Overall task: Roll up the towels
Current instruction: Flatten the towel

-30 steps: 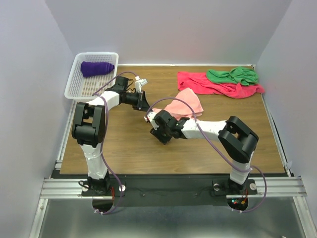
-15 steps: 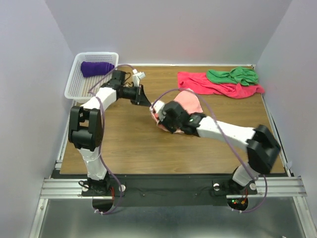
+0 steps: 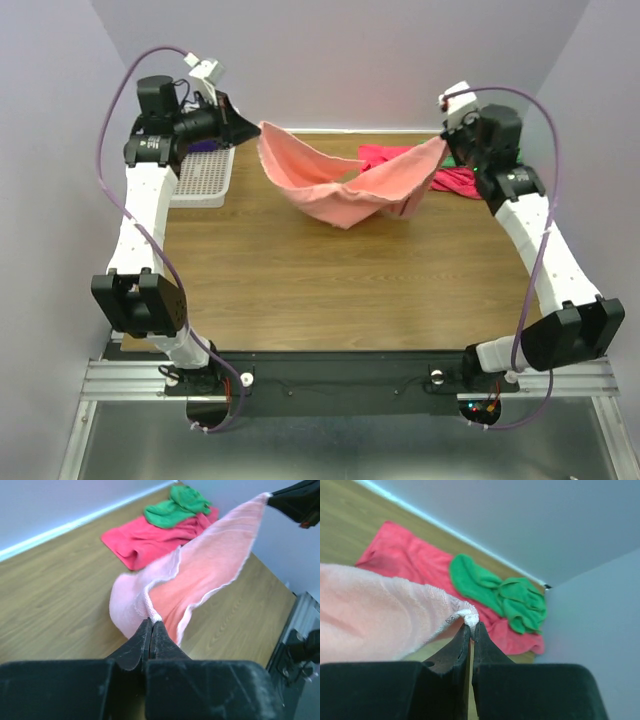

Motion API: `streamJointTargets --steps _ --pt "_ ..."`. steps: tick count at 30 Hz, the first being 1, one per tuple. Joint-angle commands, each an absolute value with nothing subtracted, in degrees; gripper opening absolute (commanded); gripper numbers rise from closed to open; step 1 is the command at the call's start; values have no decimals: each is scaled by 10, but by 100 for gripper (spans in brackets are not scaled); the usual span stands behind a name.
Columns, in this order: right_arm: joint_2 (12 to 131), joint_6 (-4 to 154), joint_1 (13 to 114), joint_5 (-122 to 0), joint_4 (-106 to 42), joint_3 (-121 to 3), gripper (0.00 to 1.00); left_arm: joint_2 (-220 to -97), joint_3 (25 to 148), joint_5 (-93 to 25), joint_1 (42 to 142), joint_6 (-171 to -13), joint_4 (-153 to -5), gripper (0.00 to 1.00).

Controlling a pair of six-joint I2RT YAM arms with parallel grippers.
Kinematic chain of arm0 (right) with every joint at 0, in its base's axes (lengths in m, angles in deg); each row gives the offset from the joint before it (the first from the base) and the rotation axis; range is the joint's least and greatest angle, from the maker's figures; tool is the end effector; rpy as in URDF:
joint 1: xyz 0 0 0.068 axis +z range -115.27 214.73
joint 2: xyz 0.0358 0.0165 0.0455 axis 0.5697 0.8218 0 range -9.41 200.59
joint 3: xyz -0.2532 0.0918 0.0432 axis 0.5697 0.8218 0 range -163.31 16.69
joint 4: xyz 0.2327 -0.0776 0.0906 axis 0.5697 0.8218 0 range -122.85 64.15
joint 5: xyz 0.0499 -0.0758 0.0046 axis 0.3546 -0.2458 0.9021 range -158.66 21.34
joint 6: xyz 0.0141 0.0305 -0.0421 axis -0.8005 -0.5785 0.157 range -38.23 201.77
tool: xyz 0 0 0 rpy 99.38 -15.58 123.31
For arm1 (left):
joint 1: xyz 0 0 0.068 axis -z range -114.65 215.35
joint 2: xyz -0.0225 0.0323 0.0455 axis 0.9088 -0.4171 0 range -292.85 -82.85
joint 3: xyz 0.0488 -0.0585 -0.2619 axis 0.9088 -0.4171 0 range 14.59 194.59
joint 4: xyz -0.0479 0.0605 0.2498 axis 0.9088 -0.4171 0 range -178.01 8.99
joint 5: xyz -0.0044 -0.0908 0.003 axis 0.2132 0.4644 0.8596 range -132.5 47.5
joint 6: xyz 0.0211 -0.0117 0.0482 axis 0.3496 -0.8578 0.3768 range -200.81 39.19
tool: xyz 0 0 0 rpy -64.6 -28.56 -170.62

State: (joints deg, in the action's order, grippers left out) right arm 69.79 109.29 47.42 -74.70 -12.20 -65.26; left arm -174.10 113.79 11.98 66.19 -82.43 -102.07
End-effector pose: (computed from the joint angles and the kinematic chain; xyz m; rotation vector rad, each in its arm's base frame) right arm 0.3096 0.0659 0.4109 -0.5813 1.7989 -0.2763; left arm 0.3518 -0.0341 0.4493 0.6637 1.6564 -0.8782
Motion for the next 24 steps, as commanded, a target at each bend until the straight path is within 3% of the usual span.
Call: streamJointTargets --steps 1,9,16,19,24 --pt "716 1138 398 -702 -132 -734 1 -1754 1186 107 624 -867 -1011 0" --pt "778 1146 325 -690 -132 -864 1 -1801 1265 109 603 -941 -959 0" --pt "800 1148 292 -664 -132 -904 1 -1831 1316 144 602 -979 -902 0" --pt "766 1169 281 -642 -132 -854 1 -1796 1266 190 593 -964 -910 0" --pt "667 1253 272 -582 -132 -663 0 -1690 1117 185 582 -796 -1042 0"
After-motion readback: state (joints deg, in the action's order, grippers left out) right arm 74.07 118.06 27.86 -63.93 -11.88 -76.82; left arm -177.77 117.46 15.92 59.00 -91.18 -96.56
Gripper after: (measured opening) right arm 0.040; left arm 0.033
